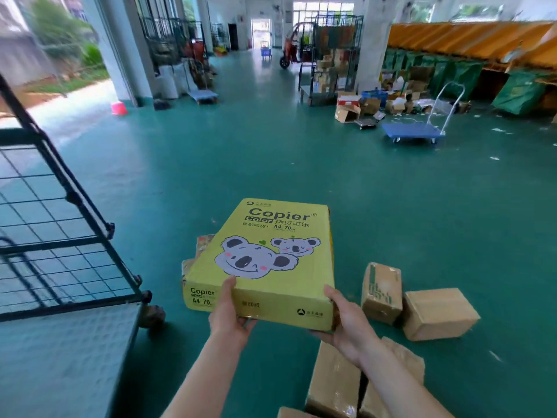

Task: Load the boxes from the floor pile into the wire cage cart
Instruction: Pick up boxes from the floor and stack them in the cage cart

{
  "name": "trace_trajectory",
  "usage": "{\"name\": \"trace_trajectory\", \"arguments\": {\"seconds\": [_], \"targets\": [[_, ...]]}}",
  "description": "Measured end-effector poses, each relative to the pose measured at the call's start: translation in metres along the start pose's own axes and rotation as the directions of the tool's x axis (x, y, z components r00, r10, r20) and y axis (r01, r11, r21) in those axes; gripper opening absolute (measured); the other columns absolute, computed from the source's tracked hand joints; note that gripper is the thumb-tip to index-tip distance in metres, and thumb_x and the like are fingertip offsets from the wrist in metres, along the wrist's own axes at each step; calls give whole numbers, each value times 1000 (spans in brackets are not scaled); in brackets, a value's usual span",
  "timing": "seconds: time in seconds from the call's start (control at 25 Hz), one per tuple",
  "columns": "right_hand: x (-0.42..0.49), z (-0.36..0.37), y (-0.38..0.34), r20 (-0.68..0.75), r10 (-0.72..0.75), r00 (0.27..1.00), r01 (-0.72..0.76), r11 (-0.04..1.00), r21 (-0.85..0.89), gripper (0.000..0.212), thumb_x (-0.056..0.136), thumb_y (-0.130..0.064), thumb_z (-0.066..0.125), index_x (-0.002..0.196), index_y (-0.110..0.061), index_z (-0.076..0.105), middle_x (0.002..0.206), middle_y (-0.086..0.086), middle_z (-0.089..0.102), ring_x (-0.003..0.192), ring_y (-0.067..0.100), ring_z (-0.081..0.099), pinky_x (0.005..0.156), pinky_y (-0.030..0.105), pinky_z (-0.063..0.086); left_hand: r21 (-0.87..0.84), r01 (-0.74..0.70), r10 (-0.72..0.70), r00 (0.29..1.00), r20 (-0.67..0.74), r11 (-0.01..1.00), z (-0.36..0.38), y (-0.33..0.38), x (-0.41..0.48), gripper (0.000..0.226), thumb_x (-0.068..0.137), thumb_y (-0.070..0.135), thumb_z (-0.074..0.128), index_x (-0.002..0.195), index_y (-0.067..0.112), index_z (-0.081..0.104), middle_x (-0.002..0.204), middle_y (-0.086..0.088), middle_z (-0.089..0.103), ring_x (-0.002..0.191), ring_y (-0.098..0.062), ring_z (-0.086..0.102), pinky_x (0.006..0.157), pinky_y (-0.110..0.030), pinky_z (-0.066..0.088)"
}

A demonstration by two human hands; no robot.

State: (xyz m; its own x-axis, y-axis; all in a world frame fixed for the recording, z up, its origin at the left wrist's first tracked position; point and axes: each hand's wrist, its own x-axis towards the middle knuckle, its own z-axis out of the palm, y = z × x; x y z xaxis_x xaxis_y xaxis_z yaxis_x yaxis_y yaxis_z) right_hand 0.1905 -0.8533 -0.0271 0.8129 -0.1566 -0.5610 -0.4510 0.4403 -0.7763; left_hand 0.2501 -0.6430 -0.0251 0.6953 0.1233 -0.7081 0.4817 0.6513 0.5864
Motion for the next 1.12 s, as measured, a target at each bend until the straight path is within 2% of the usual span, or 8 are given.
{"name": "trace_trajectory", "arguments": {"seconds": [0.12,0.2,0.32,0.44,0.68,0.84,0.96,1.12], "targets": [[10,29,10,50,48,998,-42,993,-107,82,85,-49,73,150,-16,36,122,16,67,105,36,70,77,56,61,-15,-32,30,992,-119,999,-30,18,1,57,79,37,84,123,19,52,109,-13,68,93,-30,67,86,-52,58],[15,61,21,69,66,995,-50,977,-205,79,92,-45,69,156,-32,24,123,10,64,104,33,69,76,56,61,-32,-38,31,980,-198,999,-58,33,3,58,78,38,85,121,17,52,106,-14,68,92,-32,67,88,-54,58],[28,111,36,121,95,988,-45,932,-361,46,99,-41,58,143,-34,47,116,8,70,102,30,69,68,45,61,-70,-58,38,965,-260,996,-98,61,11,60,78,37,85,120,15,49,104,-16,67,91,-34,66,77,-54,59],[43,179,56,174,164,971,-70,890,-450,28,100,-39,53,127,-31,59,107,6,75,93,27,72,63,39,59,-134,-61,16,950,-313,989,-151,100,27,62,78,37,86,121,14,47,107,-18,65,96,-38,65,65,-52,56],[63,322,105,260,247,933,-58,820,-570,24,101,-38,54,121,-28,60,99,8,76,85,26,71,60,36,58,-215,-81,-3,931,-364,973,-260,187,60,64,76,39,86,123,13,49,111,-21,68,100,-42,67,75,-57,59],[71,414,136,319,284,904,-20,774,-633,22,101,-38,51,116,-24,61,91,7,73,82,26,68,61,35,56,-268,-136,24,923,-384,954,-325,249,74,68,75,47,85,125,14,54,110,-20,70,98,-40,69,69,-51,61],[66,465,158,376,300,877,21,757,-653,22,101,-38,50,116,-25,61,93,10,74,84,29,69,60,35,55,-333,-177,16,902,-432,926,-363,279,72,69,74,49,85,124,13,55,107,-20,71,95,-38,69,62,-49,59],[59,517,177,487,278,828,135,744,-655,27,101,-37,53,126,-33,60,102,12,76,93,33,73,67,42,59,-447,-261,22,882,-471,856,-405,303,66,86,60,64,88,125,16,59,107,-18,73,95,-37,70,72,-52,61]]}}
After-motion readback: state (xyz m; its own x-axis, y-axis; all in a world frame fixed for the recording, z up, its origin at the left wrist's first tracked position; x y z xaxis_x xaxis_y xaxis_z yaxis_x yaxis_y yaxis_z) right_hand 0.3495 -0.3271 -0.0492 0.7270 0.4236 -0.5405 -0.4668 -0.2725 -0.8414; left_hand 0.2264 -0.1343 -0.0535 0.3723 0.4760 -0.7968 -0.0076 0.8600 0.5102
